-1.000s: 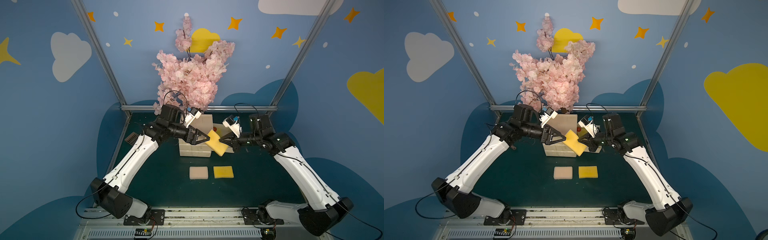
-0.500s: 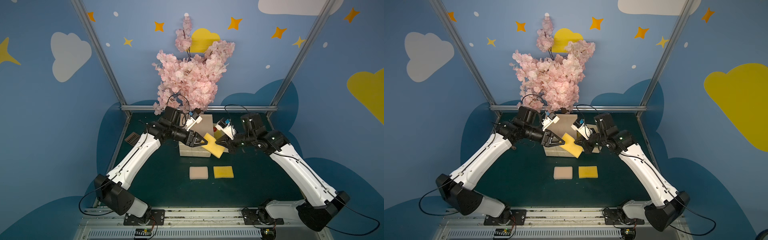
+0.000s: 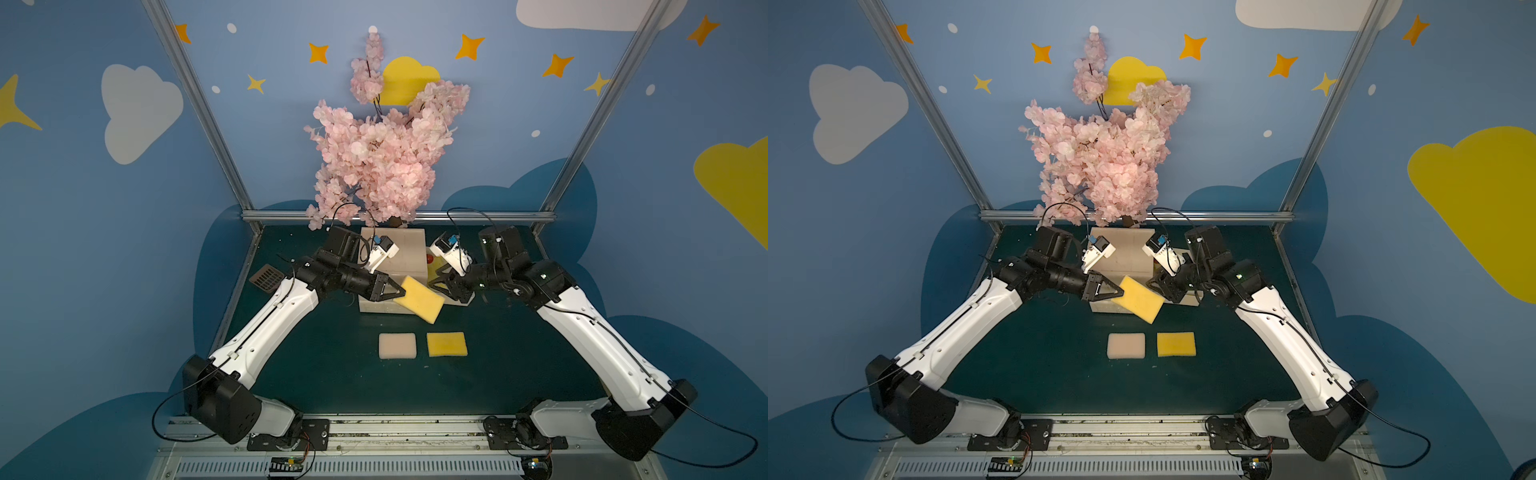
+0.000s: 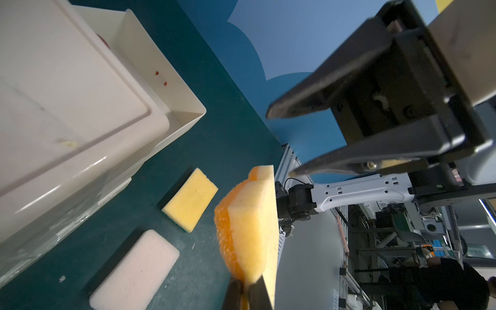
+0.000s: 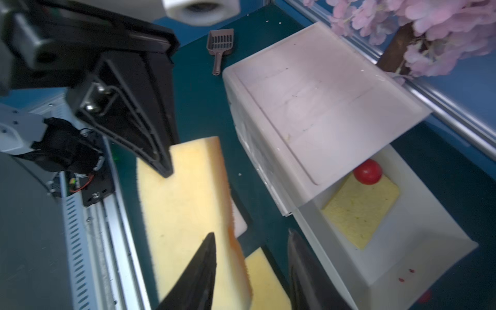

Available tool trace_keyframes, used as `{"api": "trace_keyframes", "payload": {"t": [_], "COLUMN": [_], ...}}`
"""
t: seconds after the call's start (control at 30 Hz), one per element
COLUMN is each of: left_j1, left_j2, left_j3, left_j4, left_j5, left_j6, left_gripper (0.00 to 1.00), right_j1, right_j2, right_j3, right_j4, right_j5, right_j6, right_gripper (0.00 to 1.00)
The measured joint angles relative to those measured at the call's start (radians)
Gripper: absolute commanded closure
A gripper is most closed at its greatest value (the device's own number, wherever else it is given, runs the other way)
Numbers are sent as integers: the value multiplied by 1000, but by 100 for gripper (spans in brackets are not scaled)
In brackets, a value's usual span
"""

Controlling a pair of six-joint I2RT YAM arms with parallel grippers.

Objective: Take the sponge out of the drawer
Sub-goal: Pick up the sponge from the drawer, then place the sponge at the center of the board.

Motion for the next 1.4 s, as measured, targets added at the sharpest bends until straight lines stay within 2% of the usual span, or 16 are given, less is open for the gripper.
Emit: {"api": "trace_keyframes", "payload": {"t": [0.1,0.23,0.37,0.53,0.73,1.2,1.27,1.4], "left_j1": [32,87,127,178,240,278,280,280], "left_j2": [-71,-184,-272,-319,-270,-44,-20,-3], "left_j3": [-52,-190,-338,-473,-560,-506,-505,-505], "left_j4": [-2,5,0,-4,-13,-115,-121,-134], "left_j5": [-46,-117,-212,-284,-330,-455,-461,-471], "left_j6": [-26,-96,-177,-245,-275,-215,-211,-211], "left_gripper": [97,97,97,97,97,97,94,79], "right_j1": [-4,-37,-102,-156,-170,-175,-175,-182], "right_j2": [-39,-123,-187,-199,-192,-171,-171,-166], "right_j3": [-65,-170,-230,-244,-264,-279,-293,-311], "right_j4": [61,132,183,214,230,257,262,266], "right_j5": [113,217,264,284,267,219,217,210], "right_j6": [44,107,169,223,264,288,288,288], "right_gripper": [32,23,23,23,25,31,31,31]}}
